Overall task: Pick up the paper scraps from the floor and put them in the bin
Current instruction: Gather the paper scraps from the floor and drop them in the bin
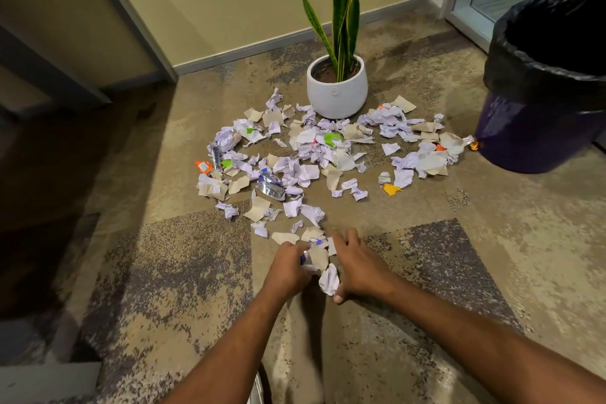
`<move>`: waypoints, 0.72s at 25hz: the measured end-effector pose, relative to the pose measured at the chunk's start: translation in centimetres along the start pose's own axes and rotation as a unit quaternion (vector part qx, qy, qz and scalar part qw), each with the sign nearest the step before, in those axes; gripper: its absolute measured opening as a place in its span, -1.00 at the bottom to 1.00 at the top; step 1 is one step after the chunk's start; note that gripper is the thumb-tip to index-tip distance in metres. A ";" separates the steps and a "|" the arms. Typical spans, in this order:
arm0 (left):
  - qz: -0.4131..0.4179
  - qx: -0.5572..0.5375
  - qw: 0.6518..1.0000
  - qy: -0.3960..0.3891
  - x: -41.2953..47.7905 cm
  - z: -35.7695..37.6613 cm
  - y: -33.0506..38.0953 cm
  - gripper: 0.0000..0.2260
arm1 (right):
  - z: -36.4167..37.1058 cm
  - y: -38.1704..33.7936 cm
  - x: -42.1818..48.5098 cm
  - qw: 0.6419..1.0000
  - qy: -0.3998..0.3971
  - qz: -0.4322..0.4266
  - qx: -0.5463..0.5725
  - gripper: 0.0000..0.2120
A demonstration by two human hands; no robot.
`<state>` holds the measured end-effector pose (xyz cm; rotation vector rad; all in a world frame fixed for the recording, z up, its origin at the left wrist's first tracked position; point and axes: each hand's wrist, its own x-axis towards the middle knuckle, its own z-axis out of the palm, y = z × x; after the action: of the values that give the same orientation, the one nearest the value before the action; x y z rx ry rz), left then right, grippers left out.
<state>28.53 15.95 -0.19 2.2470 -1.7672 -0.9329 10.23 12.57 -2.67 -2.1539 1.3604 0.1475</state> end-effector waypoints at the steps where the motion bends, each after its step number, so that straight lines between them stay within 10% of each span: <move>1: 0.012 -0.006 1.000 0.022 0.0 0.0 -0.1 -0.65 | 0.2 -0.1 0.2 1.000 0.021 0.004 0.006 0.35; 10: -0.123 0.054 0.991 -0.002 1.5 -2.0 -2.3 -0.15 | 0.0 -1.8 1.9 0.997 0.038 0.008 0.069 -0.10; 18: -0.020 0.002 0.997 0.078 1.1 -0.5 -1.5 -0.69 | 1.2 -3.1 2.6 0.983 0.060 -0.001 0.171 -0.13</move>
<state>30.23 15.24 -0.91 2.2962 -1.6642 -0.7386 14.37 12.10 -3.37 -1.8990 1.3381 -0.2084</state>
